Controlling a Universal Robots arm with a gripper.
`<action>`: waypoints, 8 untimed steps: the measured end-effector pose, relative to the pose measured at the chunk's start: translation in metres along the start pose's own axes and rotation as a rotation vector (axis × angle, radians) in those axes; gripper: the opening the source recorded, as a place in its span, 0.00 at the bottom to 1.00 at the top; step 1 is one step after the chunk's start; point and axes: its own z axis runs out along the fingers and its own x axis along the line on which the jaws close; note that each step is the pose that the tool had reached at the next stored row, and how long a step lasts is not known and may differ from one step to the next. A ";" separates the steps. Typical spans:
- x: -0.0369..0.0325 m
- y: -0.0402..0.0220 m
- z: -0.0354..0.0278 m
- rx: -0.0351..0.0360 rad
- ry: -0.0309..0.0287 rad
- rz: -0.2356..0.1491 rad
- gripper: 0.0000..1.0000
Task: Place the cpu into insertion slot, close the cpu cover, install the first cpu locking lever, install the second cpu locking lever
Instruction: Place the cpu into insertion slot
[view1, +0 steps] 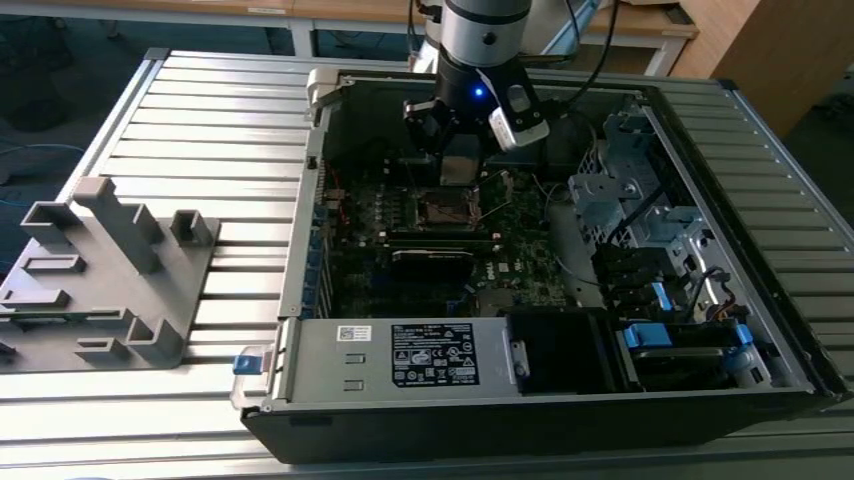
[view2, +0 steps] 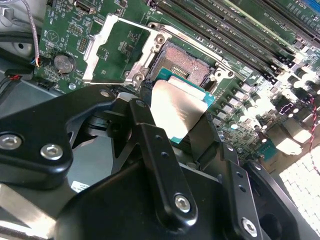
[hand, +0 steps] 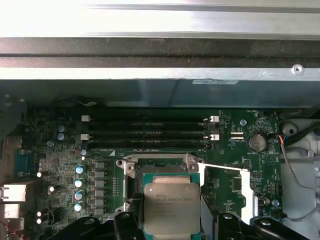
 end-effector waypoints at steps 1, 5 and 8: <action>0.0000 0.0000 0.0002 -0.0002 -0.0001 0.000 0.54; 0.0000 0.0000 0.0004 -0.0002 -0.0001 0.000 0.54; 0.0000 0.0000 0.0005 -0.0003 -0.0001 0.000 0.54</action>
